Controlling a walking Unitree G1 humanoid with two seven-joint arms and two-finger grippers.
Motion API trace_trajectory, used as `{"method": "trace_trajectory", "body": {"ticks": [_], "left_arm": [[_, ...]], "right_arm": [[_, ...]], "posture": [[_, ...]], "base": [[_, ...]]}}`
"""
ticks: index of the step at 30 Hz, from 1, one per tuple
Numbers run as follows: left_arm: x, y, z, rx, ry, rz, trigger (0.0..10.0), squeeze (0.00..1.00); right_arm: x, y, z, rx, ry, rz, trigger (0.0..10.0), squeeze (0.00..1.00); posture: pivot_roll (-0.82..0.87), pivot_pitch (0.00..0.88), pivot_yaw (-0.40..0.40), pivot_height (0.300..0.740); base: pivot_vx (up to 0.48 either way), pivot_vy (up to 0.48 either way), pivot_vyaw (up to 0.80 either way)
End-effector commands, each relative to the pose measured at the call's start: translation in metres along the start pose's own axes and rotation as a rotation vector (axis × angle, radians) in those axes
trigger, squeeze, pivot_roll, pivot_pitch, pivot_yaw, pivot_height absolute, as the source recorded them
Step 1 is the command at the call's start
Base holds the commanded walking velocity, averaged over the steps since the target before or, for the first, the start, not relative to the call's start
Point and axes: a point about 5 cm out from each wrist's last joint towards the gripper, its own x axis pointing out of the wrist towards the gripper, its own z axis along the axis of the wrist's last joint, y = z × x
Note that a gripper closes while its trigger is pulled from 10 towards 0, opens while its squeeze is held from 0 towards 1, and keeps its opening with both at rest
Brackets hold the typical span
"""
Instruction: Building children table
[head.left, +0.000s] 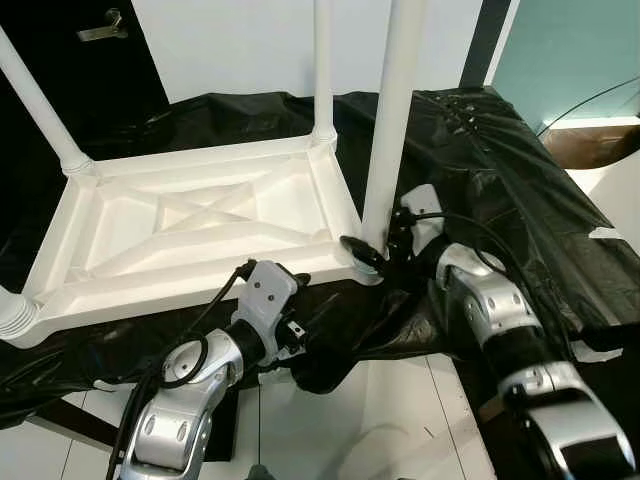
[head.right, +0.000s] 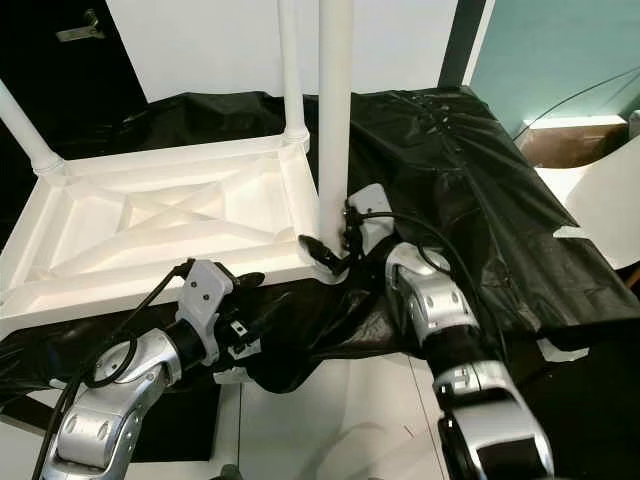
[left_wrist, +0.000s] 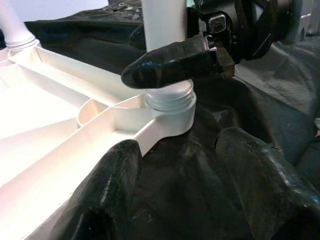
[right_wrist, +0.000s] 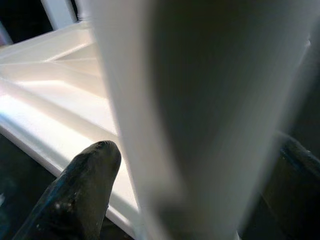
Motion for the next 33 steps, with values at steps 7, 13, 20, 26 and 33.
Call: {"method": "trace_trajectory", "body": {"ticks": [7, 13, 20, 26, 33], "left_arm": [[-0.002, 0.003, 0.003, 0.003, -0.005, 0.071, 10.0, 0.00], [-0.003, 0.002, 0.002, 0.000, -0.006, 0.075, 10.0, 0.00], [-0.002, 0.001, 0.002, 0.002, -0.006, 0.069, 10.0, 0.00], [-0.001, 0.001, 0.002, 0.003, -0.006, 0.065, 10.0, 0.00], [0.000, -0.002, 0.001, 0.000, -0.005, 0.054, 10.0, 0.00]], "right_arm": [[0.006, 0.001, -0.016, -0.056, 0.104, 0.149, 0.0, 0.00], [0.001, -0.002, -0.024, -0.022, 0.131, 0.148, 0.0, 0.00], [0.002, -0.006, -0.028, 0.013, 0.137, 0.039, 10.0, 0.00], [0.007, -0.003, -0.029, 0.062, 0.127, -0.105, 10.0, 0.00], [0.013, 0.028, -0.042, 0.210, 0.152, -0.378, 10.0, 0.00]], "posture": [[0.08, 0.017, 0.000, 0.740], [0.09, 0.015, -0.005, 0.740], [0.09, 0.007, -0.008, 0.740], [0.08, 0.001, -0.010, 0.740], [0.08, 0.000, -0.015, 0.740]], "base": [[0.000, 0.000, 0.00], [0.000, 0.000, 0.00], [0.000, 0.000, 0.00], [0.000, 0.000, 0.00], [0.000, 0.000, 0.00]]}}
